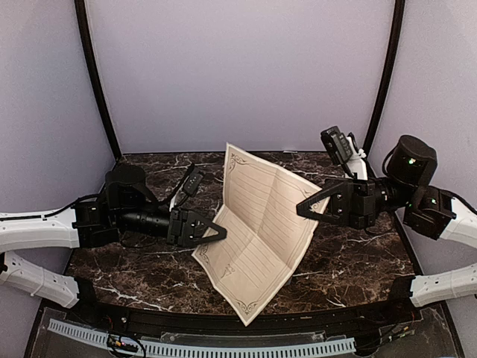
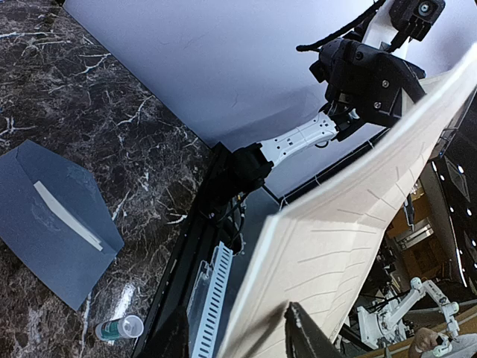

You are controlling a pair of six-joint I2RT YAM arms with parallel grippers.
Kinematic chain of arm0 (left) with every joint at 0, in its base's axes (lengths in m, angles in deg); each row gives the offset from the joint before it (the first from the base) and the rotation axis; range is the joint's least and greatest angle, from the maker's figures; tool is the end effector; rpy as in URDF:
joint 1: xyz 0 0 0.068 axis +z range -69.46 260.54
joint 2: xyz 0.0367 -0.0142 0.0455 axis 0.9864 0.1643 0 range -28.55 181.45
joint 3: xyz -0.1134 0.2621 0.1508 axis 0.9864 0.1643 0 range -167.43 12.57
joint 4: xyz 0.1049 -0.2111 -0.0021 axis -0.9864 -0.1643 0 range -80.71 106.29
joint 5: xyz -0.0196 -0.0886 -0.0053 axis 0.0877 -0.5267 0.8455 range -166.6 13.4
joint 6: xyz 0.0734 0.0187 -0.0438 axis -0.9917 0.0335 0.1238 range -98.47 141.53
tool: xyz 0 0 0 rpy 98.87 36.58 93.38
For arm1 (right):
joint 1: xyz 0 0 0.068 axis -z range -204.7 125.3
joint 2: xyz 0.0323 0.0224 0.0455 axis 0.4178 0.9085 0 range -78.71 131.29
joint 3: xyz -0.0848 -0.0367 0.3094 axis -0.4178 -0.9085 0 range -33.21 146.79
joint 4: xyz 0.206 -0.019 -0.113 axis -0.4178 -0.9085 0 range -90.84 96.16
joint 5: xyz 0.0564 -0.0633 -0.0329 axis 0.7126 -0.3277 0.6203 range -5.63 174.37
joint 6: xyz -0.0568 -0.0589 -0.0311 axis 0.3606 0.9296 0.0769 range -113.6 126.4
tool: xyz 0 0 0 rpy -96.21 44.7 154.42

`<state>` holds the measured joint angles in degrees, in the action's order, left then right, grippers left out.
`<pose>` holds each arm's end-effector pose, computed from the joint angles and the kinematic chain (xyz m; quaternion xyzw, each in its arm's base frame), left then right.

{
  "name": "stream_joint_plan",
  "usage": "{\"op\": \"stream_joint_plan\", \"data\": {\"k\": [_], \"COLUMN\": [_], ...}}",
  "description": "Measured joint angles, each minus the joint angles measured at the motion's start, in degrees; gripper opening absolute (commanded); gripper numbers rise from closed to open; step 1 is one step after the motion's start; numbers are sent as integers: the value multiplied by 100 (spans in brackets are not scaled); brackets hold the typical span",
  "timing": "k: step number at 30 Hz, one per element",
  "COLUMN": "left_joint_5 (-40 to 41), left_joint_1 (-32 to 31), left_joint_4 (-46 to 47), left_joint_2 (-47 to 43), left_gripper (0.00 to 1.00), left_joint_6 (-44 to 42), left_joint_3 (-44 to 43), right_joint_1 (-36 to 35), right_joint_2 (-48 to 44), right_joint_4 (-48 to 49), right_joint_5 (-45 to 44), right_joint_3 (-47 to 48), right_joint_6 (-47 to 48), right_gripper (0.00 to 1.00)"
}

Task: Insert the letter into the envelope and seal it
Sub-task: Fold the letter.

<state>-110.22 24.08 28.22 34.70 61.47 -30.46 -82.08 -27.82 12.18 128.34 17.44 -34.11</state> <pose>0.0967 -0.2237 0.3565 0.2913 0.6894 -0.6126 0.2542 0.0451 0.1703 0.4305 -0.3660 0.5743 0.6836 0.2625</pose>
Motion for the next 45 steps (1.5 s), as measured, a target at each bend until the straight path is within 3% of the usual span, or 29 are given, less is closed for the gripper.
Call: {"op": "stream_joint_plan", "data": {"k": [8, 20, 23, 26, 34, 37, 40, 45], "left_joint_5": [-319, -400, -334, -271, -129, -92, -79, -164], "left_joint_1": [4, 4, 7, 7, 11, 11, 15, 35], "left_joint_4": [442, 566, 570, 564, 566, 588, 601, 603], "left_joint_2": [22, -57, -140, -221, -385, -452, -520, -557], "left_gripper": [29, 0, 0, 0, 0, 0, 0, 0], "left_joint_6": [59, 74, 59, 57, 57, 59, 59, 59], "left_joint_3": [0, 22, 63, 101, 208, 306, 404, 420], "right_joint_1": [0, 0, 0, 0, 0, 0, 0, 0], "right_joint_2": [0, -13, -70, -144, -363, -549, -905, -1259], "right_joint_4": [-11, -238, -356, -450, -595, -577, -597, -599], "right_joint_5": [-24, -181, -343, -520, -953, -1215, -1687, -2549], "right_joint_3": [-11, -33, -33, -33, -98, -219, -402, -455], "right_joint_6": [87, 146, 186, 223, 216, 142, 81, 31], "right_gripper": [0, 0, 0, 10, 64, 79, 90, 93]}}
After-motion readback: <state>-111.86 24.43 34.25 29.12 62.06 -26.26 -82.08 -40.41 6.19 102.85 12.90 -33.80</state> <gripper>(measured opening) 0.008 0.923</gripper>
